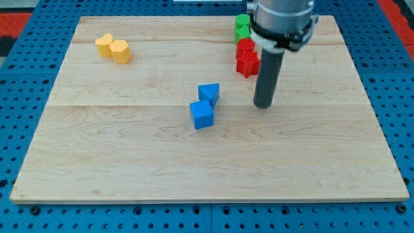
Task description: Slide the blue cube up towards the top
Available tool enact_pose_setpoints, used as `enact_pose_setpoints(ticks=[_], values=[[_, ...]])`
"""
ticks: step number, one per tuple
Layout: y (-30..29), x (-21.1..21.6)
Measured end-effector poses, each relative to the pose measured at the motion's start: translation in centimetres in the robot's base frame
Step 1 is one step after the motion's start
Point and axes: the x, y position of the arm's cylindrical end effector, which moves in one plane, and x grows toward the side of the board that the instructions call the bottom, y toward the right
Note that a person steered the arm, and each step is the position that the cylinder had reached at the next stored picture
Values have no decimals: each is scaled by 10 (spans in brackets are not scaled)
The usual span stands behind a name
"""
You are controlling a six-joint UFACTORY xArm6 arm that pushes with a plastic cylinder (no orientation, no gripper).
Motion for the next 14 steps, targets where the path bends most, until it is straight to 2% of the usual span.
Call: enact_pose_setpoints(ticks=[1, 2, 3, 5, 6, 10, 11, 12, 14], values=[[-45, 35], [-101, 35], [-137, 17], [-129, -16], [-107, -23], [-74, -21], [-31, -19], [-40, -25], [-130, -39]])
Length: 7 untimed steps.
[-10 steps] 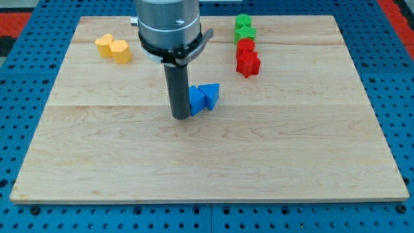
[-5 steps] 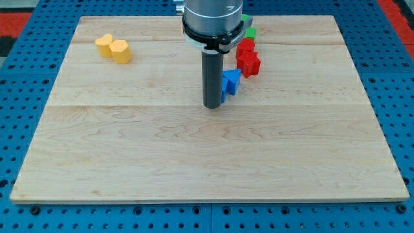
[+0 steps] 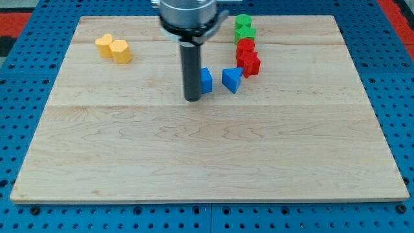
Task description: Slide the blue cube up towards the top
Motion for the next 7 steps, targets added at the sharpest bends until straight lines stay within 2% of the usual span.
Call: enact_pose_setpoints(ticks=[2, 4, 7], values=[[14, -10], [44, 9], [34, -40]])
